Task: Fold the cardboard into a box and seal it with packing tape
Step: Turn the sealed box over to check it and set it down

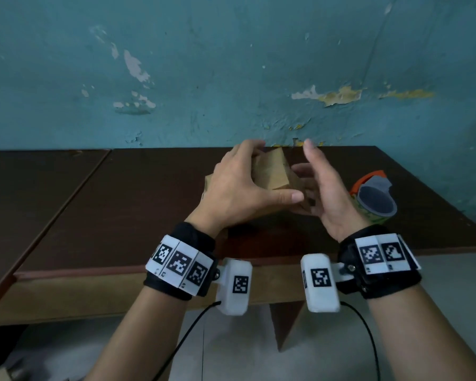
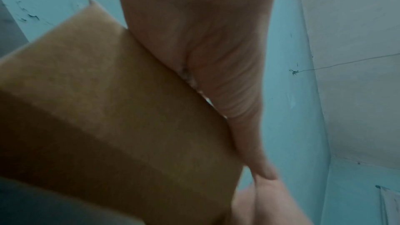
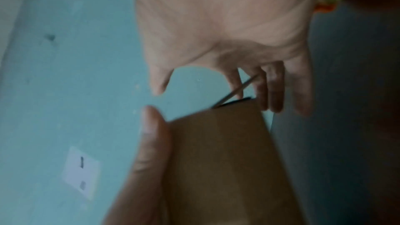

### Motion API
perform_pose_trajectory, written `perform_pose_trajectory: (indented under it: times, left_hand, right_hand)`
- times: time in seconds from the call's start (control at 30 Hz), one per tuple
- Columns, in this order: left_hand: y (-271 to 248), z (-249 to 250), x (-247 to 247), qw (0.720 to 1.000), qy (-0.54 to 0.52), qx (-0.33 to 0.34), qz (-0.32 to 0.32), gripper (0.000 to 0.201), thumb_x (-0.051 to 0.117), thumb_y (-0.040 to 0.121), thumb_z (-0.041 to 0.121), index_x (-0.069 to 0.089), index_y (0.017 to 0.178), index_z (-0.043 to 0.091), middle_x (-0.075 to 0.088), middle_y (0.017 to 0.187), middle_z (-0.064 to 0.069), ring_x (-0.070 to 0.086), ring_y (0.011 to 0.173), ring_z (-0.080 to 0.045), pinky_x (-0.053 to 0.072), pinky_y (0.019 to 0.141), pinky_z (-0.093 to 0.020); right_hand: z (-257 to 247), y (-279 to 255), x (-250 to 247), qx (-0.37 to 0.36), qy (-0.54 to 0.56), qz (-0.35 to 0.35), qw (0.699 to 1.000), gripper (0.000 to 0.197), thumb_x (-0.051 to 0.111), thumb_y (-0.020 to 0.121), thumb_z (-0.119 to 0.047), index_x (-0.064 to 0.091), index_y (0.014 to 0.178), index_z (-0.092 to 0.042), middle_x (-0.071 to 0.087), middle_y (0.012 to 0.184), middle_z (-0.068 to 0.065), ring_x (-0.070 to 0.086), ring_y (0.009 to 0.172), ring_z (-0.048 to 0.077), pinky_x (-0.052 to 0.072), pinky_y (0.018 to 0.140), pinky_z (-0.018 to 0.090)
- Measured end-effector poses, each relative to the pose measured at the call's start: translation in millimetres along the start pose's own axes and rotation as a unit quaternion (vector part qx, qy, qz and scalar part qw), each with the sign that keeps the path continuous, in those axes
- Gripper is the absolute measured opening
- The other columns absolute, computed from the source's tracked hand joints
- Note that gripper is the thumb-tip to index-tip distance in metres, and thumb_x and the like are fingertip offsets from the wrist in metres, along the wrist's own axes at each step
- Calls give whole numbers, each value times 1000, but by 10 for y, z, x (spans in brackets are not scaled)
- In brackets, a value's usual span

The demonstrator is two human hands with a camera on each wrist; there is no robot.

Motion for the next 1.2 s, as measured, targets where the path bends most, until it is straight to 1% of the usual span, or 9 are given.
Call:
perform_pose_trajectory:
  times: [0.13, 0.3, 0.47, 0.6, 0.7, 0.77, 0.87, 1.07, 1.2]
  left_hand:
    - [-23, 7, -127, 975, -220, 3, 20, 79, 76, 80, 58, 51, 146, 22, 60, 142, 5, 57, 131, -6, 47, 111, -26]
    - [-70, -405, -451, 943, -192, -159, 220, 35, 68, 94, 52, 69, 113, 23, 73, 112, 5, 70, 105, -10, 56, 91, -30]
    - [-239, -765, -321, 905, -230, -345, 95, 60, 62, 94, 64, 72, 110, 8, 78, 97, -10, 76, 90, -26, 62, 82, -43]
    - [-403, -613, -164, 945, -223, -219, -100, 71, 57, 85, 82, 71, 129, 29, 75, 125, 11, 68, 118, -5, 49, 101, -29]
    - [-501, -665, -44, 952, -194, -140, -192, 98, 90, 72, 50, 38, 153, 34, 57, 138, 23, 53, 124, 14, 44, 100, -8]
    - [-501, -740, 40, 970, -164, -112, -140, 118, 98, 65, 35, 28, 160, 31, 54, 144, 22, 51, 130, 11, 43, 109, -15]
    - [-464, -818, 139, 977, -181, -108, -43, 104, 100, 63, 31, 46, 152, 26, 64, 138, 15, 58, 129, 1, 48, 112, -30]
    - [-404, -753, 167, 961, -264, -81, 12, 90, 93, 70, 0, 47, 146, 11, 65, 137, -6, 63, 127, -14, 54, 102, -26]
    - [-348, -629, 85, 946, -318, -50, 41, 92, 90, 68, 1, 45, 147, 13, 63, 137, -9, 63, 125, -17, 54, 98, -25]
  right_hand:
    - [-2, -37, 84, -9, -22, -91, 996, 29, 60, 93, -43, 77, 87, -20, 78, 80, -8, 73, 80, 6, 55, 76, 20]
    - [141, 92, -12, 45, 56, -22, 997, 32, 77, 79, -37, 78, 99, -13, 76, 90, 11, 71, 78, 23, 54, 74, 34]
    - [286, 132, -1, 62, 137, 0, 989, 25, 75, 76, -41, 77, 91, -21, 73, 90, 9, 70, 83, 26, 53, 75, 36]
    - [303, 140, 50, 69, 158, 18, 985, 38, 76, 73, -43, 77, 100, -18, 73, 98, 13, 70, 89, 31, 53, 82, 43]
    - [316, 137, 92, 65, 163, 17, 984, 47, 76, 72, -44, 77, 107, -13, 73, 102, 15, 70, 93, 33, 53, 85, 44]
    - [321, 120, 129, 57, 163, 11, 985, 35, 75, 73, -44, 78, 97, -18, 74, 98, 12, 70, 93, 32, 52, 87, 45]
    - [327, 100, 159, 39, 157, 18, 987, 39, 74, 72, -45, 77, 100, -17, 74, 100, 13, 69, 99, 34, 52, 89, 47]
    - [283, 59, 160, 13, 193, -11, 981, 25, 63, 88, -38, 77, 94, -17, 73, 95, 12, 69, 93, 29, 50, 83, 42]
    - [192, 70, 183, -3, 246, -7, 969, 31, 59, 90, -38, 73, 105, -13, 71, 96, 11, 68, 88, 26, 53, 71, 34]
Point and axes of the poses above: each hand's wrist, its own y-axis towards the middle knuckle, its own x-axis out of the palm, z = x × y, the point moved 2 cm from there along y, towards the middle knuckle
